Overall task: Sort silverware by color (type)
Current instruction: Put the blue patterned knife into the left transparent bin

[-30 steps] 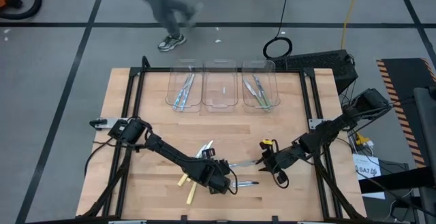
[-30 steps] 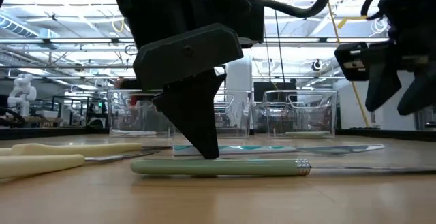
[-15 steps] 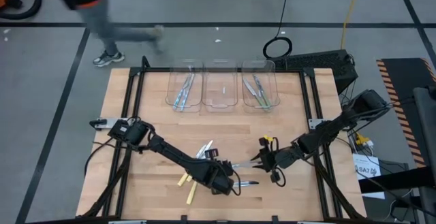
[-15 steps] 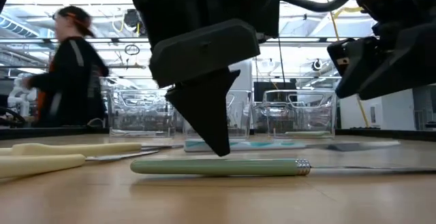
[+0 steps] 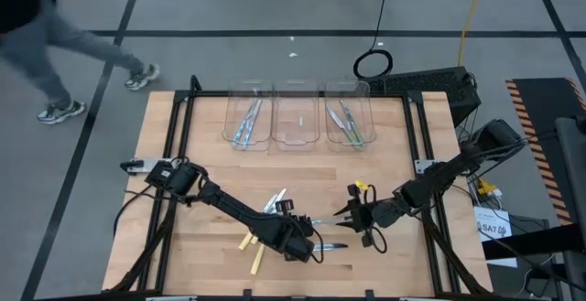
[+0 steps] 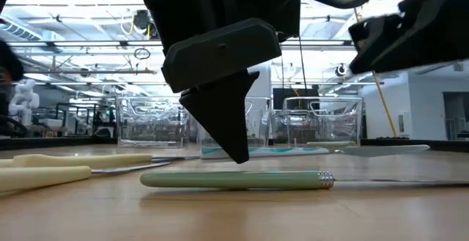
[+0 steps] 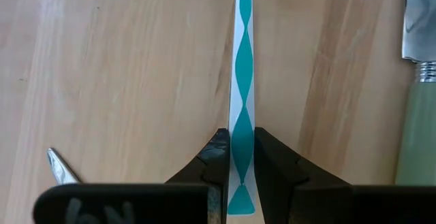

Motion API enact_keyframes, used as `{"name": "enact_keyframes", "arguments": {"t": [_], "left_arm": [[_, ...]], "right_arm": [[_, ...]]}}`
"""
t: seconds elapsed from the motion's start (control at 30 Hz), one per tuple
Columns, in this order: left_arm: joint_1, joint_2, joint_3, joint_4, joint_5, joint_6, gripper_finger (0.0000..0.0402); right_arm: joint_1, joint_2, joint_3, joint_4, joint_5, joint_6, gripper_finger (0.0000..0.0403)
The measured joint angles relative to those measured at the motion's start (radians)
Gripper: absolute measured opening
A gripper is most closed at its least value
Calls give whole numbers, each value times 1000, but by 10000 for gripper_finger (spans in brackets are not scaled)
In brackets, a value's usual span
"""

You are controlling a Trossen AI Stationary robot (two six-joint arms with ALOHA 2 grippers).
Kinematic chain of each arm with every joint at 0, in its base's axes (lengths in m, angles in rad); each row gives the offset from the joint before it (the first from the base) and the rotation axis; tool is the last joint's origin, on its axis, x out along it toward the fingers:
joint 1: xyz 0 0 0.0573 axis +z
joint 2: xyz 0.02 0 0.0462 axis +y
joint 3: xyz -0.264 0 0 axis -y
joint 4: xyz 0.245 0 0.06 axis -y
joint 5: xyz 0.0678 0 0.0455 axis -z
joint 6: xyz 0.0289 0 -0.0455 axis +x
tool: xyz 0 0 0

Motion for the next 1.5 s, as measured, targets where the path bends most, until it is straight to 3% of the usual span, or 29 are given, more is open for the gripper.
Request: {"name": "enact_keyframes", "arguments": {"t": [0.4, 0.63, 0.93, 1.5], "left_arm": [[0, -3, 49, -8, -3, 4, 49], [0, -5, 153, -135, -91, 33, 49], [8, -6, 263, -303, -223, 50, 49], [60, -9, 263, -552, -237, -28, 49]], "right_arm": [[52, -319, 83, -482, -1, 70, 121], [67, -446, 83, -651, -1, 125, 121], [68, -507, 83, -779, 1, 210, 121], [77, -501, 83, -815, -4, 270, 121]]}}
